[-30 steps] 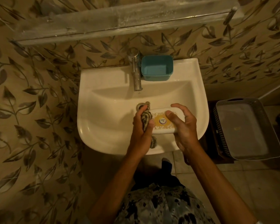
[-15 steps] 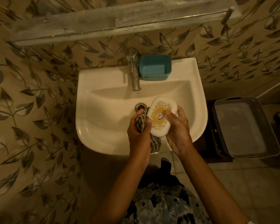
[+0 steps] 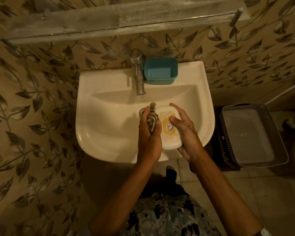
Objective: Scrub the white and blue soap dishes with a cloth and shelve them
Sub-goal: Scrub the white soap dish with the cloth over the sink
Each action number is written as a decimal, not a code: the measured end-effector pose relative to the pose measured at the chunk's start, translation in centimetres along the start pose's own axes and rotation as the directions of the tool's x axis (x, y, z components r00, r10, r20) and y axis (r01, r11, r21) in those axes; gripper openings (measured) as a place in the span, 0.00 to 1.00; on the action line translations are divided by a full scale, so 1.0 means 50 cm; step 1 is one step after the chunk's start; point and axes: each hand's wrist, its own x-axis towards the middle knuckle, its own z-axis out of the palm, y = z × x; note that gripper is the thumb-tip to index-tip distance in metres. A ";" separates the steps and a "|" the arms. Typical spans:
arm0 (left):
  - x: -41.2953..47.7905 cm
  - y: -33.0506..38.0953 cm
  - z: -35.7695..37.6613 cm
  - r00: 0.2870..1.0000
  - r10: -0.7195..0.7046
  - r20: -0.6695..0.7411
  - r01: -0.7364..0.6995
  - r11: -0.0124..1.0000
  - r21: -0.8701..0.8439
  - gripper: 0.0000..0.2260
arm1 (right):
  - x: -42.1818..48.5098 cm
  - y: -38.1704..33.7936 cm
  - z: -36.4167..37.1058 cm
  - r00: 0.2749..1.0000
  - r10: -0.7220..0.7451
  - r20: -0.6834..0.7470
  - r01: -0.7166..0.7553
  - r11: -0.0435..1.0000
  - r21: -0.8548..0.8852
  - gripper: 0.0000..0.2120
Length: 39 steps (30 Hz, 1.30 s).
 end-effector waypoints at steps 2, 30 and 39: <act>0.025 0.015 -0.003 1.000 0.015 0.025 -0.016 1.000 0.009 0.21 | -0.005 -0.003 -0.003 0.999 0.011 0.030 -0.010 1.000 -0.029 0.20; 0.003 -0.023 0.007 0.992 0.038 0.119 -0.040 0.999 0.017 0.22 | 0.000 0.015 0.006 0.969 -0.080 -0.233 0.086 0.996 0.018 0.18; -0.068 -0.067 0.002 0.995 0.008 0.103 -0.008 1.000 0.000 0.26 | -0.003 0.046 0.006 0.924 -0.131 -0.361 0.122 0.991 -0.048 0.16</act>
